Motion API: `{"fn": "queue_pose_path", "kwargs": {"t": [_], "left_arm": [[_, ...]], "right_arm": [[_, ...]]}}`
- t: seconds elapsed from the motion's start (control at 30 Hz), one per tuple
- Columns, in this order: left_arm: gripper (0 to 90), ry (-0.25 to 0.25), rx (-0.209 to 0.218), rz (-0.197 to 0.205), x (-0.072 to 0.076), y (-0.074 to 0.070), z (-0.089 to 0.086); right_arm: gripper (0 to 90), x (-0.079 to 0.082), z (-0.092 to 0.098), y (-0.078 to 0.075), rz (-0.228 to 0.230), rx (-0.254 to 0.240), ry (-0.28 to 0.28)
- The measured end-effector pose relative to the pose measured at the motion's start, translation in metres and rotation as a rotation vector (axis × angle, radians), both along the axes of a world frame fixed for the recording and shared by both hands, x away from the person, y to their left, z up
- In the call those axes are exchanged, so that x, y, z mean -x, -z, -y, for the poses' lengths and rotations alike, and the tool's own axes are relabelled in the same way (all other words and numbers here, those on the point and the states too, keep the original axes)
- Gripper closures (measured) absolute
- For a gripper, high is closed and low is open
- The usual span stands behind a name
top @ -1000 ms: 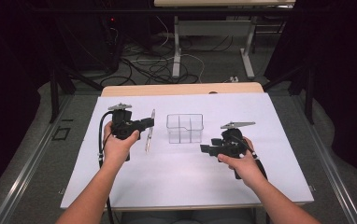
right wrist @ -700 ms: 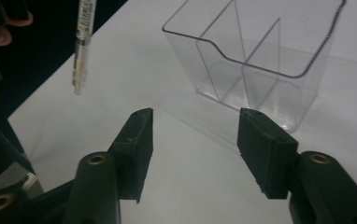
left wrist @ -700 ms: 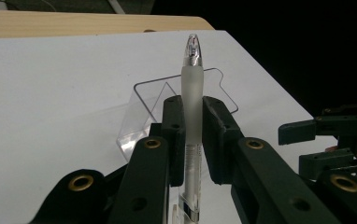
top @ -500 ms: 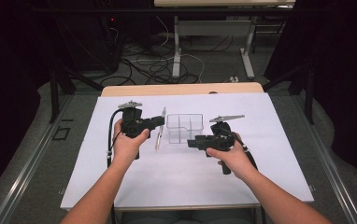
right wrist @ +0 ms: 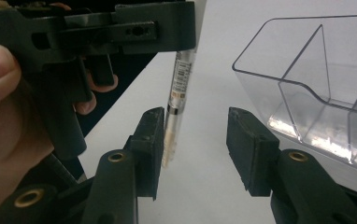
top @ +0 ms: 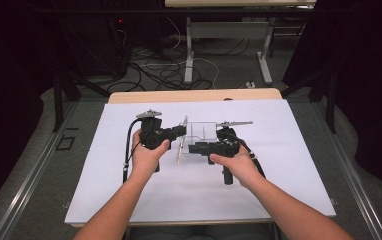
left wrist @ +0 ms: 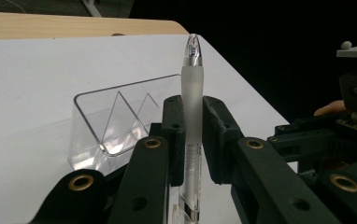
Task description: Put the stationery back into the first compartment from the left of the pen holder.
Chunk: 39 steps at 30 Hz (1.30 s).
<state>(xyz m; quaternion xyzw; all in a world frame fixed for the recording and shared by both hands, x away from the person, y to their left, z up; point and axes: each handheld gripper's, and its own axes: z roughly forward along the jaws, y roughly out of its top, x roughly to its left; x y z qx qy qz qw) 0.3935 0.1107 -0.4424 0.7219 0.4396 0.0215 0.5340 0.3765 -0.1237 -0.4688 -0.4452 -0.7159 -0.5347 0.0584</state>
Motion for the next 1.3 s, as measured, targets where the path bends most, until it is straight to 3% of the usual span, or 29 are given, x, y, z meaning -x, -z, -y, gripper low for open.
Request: {"fn": "queue_pose_path", "kwargs": {"t": [0.27, 0.47, 0.83, 1.1, 1.3], "left_arm": [[80.0, 0.007, 0.042, -0.005, 0.002, 0.006, 0.007], [80.0, 0.002, 0.056, -0.004, 0.003, 0.008, 0.012], [80.0, 0.026, 0.044, -0.002, 0.006, 0.007, 0.021], [79.9, 0.034, 0.021, 0.004, 0.007, 0.007, 0.023], [79.1, 0.037, -0.003, 0.009, 0.006, 0.008, 0.021]], "right_arm": [[60.0, -0.001, -0.004, 0.002, -0.034, -0.064, 0.061], [63.4, -0.002, -0.004, 0.002, -0.036, -0.060, 0.078], [70.7, -0.003, -0.006, 0.006, -0.052, -0.076, 0.099], [78.5, -0.006, -0.006, 0.008, -0.112, -0.098, 0.105], [79.1, -0.008, -0.008, 0.009, -0.131, -0.099, 0.103]]}}
